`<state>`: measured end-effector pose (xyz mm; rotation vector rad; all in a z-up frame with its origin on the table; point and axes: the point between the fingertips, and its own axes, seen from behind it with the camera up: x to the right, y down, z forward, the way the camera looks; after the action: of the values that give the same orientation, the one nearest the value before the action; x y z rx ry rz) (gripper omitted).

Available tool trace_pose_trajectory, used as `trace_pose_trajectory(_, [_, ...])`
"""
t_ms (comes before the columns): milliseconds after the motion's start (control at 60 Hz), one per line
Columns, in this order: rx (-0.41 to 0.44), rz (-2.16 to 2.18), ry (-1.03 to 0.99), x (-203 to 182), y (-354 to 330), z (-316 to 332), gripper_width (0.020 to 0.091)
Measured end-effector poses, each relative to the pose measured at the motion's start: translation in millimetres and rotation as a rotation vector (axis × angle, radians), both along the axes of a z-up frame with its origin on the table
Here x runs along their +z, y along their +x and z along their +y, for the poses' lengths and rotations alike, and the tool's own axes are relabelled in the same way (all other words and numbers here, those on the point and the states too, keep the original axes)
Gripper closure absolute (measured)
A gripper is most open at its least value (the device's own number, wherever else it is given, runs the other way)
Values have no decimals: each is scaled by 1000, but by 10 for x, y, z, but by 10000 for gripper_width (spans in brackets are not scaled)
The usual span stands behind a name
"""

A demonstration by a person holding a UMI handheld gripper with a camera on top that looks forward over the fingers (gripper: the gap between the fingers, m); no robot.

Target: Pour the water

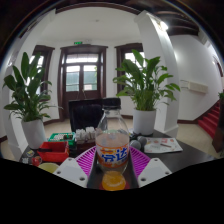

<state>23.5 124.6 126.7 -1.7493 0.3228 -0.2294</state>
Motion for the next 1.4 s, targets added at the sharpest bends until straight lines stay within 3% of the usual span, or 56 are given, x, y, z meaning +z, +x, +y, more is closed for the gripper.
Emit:
trace_pose_trajectory(50, [3, 10, -46, -94, -7, -25, 469])
trace_pose_trajectory(117, [33, 6, -90, -185, -70, -77, 400])
trace_pose_trajectory(550, [180, -66, -212, -349, -850, -1537, 363])
trace_pose_trajectory(817, [234, -63, -194, 203, -1076, -2386, 367])
trace_pose_trajectory(1083, [271, -21, -82, 787, -1301, -2725, 366])
trace_pose_trajectory(1400, [288, -39, -58, 969, -1389, -2904, 365])
